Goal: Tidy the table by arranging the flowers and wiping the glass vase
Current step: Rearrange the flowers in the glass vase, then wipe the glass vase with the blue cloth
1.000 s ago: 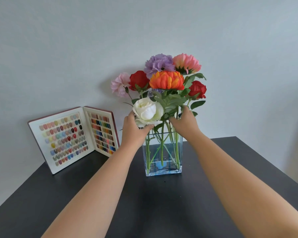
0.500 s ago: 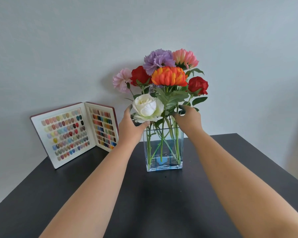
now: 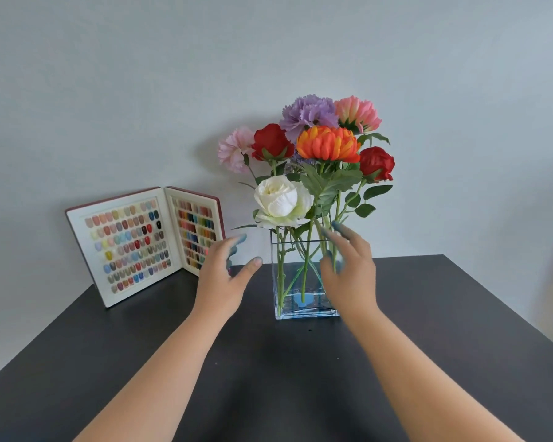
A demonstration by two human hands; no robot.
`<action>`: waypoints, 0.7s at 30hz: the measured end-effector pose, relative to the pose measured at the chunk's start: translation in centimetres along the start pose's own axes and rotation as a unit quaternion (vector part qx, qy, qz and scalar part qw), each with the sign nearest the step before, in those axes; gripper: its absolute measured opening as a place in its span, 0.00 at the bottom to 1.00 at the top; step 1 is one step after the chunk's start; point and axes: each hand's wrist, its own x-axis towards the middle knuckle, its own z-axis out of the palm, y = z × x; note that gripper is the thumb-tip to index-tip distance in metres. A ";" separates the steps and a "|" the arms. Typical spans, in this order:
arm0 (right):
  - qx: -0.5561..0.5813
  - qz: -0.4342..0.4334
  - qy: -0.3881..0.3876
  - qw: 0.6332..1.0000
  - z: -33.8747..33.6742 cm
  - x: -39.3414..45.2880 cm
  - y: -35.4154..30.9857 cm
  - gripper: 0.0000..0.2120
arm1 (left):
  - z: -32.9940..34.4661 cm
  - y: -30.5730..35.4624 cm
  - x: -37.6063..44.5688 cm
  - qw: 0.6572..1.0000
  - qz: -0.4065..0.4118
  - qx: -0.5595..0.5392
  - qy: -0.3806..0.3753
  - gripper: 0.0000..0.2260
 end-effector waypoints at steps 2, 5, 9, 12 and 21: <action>0.002 -0.083 -0.013 0.996 1.6 -1.2 -1.1 0.19 | -2.2 -0.4 -1.1 0.999 0.013 0.029 -0.019 0.18; 0.028 -0.168 -0.073 0.983 4.7 -3.2 -3.5 0.16 | -6.3 -1.3 -3.0 0.995 0.020 0.079 -0.050 0.14; 0.073 -0.199 -0.154 0.965 9.5 -6.3 -6.6 0.16 | -12.8 -3.3 -6.5 0.986 -0.022 0.144 -0.076 0.11; 0.107 -0.190 -0.211 0.953 12.8 -8.9 -8.8 0.16 | -17.5 -5.7 -10.0 0.979 -0.091 0.168 -0.066 0.11; -0.075 -0.142 -0.493 0.855 19.8 -17.1 -13.7 0.21 | -26.8 -12.3 -19.9 0.923 -0.215 0.314 -0.059 0.14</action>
